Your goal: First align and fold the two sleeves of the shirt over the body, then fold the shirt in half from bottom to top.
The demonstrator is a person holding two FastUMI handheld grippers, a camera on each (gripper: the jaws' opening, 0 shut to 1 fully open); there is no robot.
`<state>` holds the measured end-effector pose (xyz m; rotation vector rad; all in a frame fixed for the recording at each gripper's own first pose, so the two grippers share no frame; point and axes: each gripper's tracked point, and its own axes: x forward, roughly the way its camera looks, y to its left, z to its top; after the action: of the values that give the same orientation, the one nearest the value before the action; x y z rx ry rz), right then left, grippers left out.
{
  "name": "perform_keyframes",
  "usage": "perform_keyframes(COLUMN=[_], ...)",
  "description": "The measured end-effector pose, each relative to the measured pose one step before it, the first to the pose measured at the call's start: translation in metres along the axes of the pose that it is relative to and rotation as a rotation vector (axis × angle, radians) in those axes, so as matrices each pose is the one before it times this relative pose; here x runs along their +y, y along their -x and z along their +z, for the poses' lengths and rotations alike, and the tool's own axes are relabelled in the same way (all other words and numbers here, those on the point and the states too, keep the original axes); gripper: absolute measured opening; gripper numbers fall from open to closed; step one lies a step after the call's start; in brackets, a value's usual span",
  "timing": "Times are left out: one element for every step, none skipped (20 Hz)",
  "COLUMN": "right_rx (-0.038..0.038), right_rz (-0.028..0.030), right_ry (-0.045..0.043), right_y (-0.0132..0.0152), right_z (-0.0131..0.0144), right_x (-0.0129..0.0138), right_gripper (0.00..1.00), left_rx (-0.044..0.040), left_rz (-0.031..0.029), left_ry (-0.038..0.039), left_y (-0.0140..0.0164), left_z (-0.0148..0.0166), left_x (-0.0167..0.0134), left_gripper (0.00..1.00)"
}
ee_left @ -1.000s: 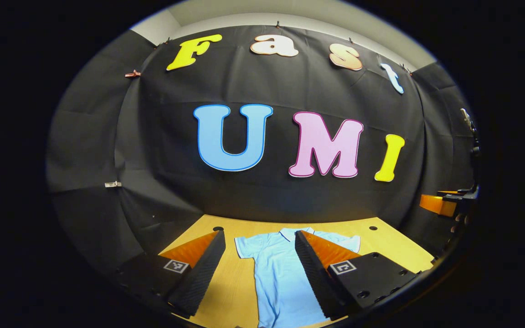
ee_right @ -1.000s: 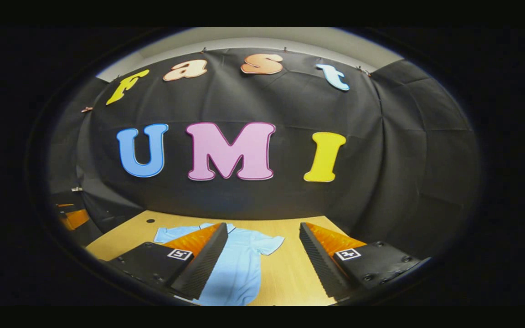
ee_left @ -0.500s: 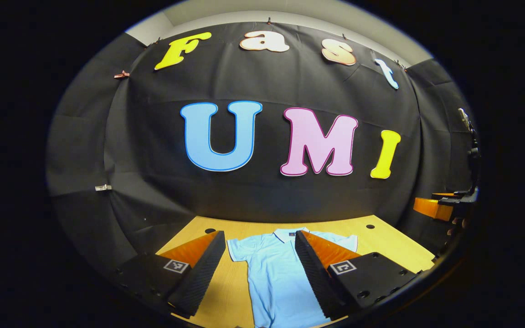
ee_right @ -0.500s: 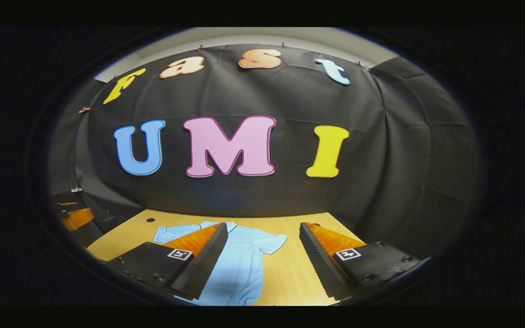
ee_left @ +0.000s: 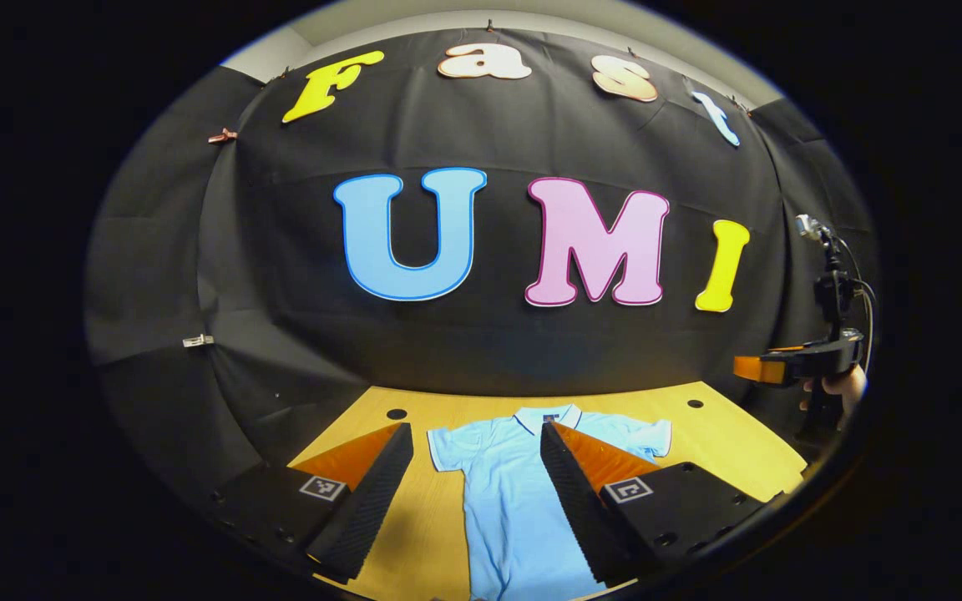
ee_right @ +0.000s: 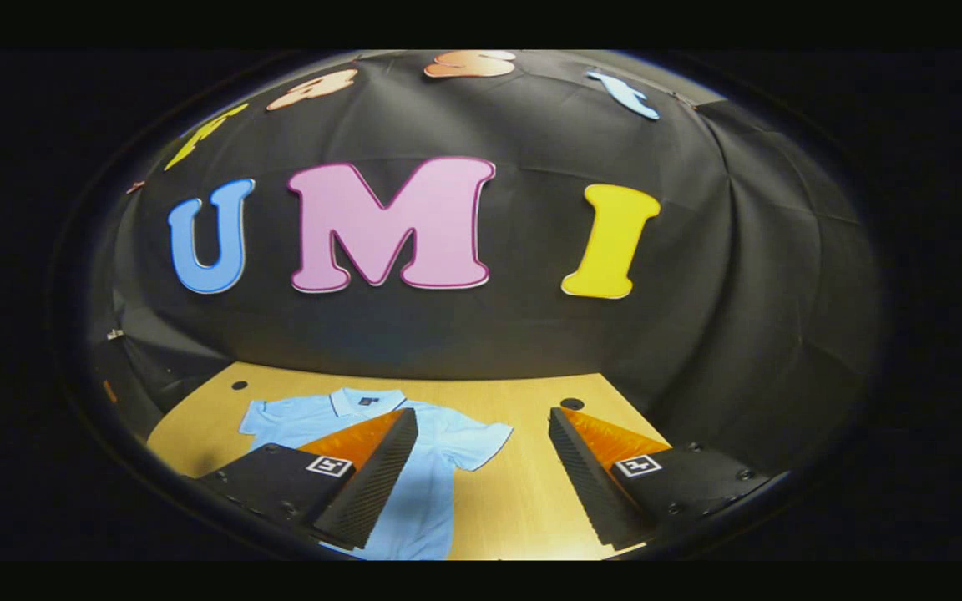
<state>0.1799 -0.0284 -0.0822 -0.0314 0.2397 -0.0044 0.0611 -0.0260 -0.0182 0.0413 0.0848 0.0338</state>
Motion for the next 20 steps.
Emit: perform_keyframes(right_rx=[0.01585,0.02038,0.02649,0.03169,0.04020,0.03654,0.04235,0.03580,0.02328,0.02765,0.02365,0.01649,0.02001,0.02104,0.01911,0.00787,0.00683,0.00808,0.01275,0.01443], right_rz=[0.00009,-0.00314,0.00060,-0.00162,-0.00039,-0.00178,0.00105,0.00727,0.00200,-0.00133,-0.00018,-0.00230,-0.00688,-0.00076,0.00743,0.00195,-0.00410,0.00233,0.00075,-0.00521], right_ry=[0.00679,0.00339,-0.00461,-0.01043,-0.01962,-0.01628,-0.01199,-0.00383,0.00547,0.01208,0.00998,0.00799,0.00218,-0.00982,-0.02211,-0.02404,-0.02057,-0.01831,-0.00730,0.00039], right_y=[-0.01707,-0.01737,-0.01925,-0.02054,-0.01847,-0.01987,-0.01934,-0.01726,-0.01861,-0.01881,-0.01648,-0.01722,-0.01561,-0.01302,-0.01124,-0.00945,-0.00951,-0.00836,-0.00872,-0.00546], right_z=[-0.00545,-0.00585,-0.00873,-0.00918,-0.01176,-0.01347,-0.01209,-0.01082,-0.00854,-0.01004,-0.00689,-0.00557,-0.00536,-0.00492,-0.00471,-0.00272,-0.00406,-0.00402,-0.00674,-0.00661], right_x=[-0.00169,-0.00246,-0.00034,-0.00230,-0.00213,-0.00173,-0.00239,-0.00061,-0.00090,-0.00089,-0.00121,-0.00030,-0.00270,-0.00219,-0.00063,-0.00196,-0.00419,-0.00033,0.00165,-0.00109], right_gripper=[0.98,0.98,0.98,0.98,0.96,0.97,0.98,0.97,0.98,0.98,0.98,0.98,0.96,0.98,0.98,0.98,0.98,0.98,0.98,0.92], left_rx=[0.00968,0.01030,0.01219,0.01530,0.01706,0.01173,0.00521,0.00349,0.00457,0.00527,0.00646,0.00480,0.00702,0.00865,0.00359,-0.00085,-0.00228,-0.00142,0.00113,0.00185], left_rz=[0.00698,0.00583,0.00816,0.00902,0.00607,0.00421,0.00501,0.00636,0.00773,0.00573,0.00073,0.00103,0.00331,0.00629,0.00839,0.00814,0.00353,0.00386,0.00347,0.00225], left_ry=[-0.00220,-0.00235,-0.00198,0.00062,0.00362,0.00595,0.00624,0.00456,0.00321,0.00322,0.00465,0.00629,0.00381,0.00130,-0.00071,0.00006,0.00096,0.00301,0.00812,0.01331], left_y=[-0.00268,-0.00372,-0.00325,-0.00453,-0.00366,-0.00467,-0.00435,-0.00415,-0.00462,-0.00559,-0.00476,-0.00651,-0.00603,-0.00654,-0.00613,-0.00660,-0.00620,-0.00670,-0.00730,-0.00566], left_z=[-0.00306,-0.00351,-0.00268,-0.00557,-0.00302,-0.00275,-0.00046,-0.00192,-0.00036,-0.00247,-0.00229,-0.00235,-0.00221,-0.00450,-0.00272,-0.00250,-0.00287,-0.00262,-0.00439,-0.00264], left_x=[-0.00257,-0.00310,-0.00308,-0.00291,-0.00370,-0.00474,-0.00338,-0.00223,-0.00114,-0.00053,-0.00121,-0.00018,0.00046,0.00134,0.00212,0.00105,0.00064,0.00018,0.00005,0.00020], left_gripper=[0.96,0.96,0.96,0.96,0.96,0.97,0.97,0.96,0.96,0.96,0.96,0.96,0.96,0.96,0.96,0.96,0.97,0.97,0.97,0.96])
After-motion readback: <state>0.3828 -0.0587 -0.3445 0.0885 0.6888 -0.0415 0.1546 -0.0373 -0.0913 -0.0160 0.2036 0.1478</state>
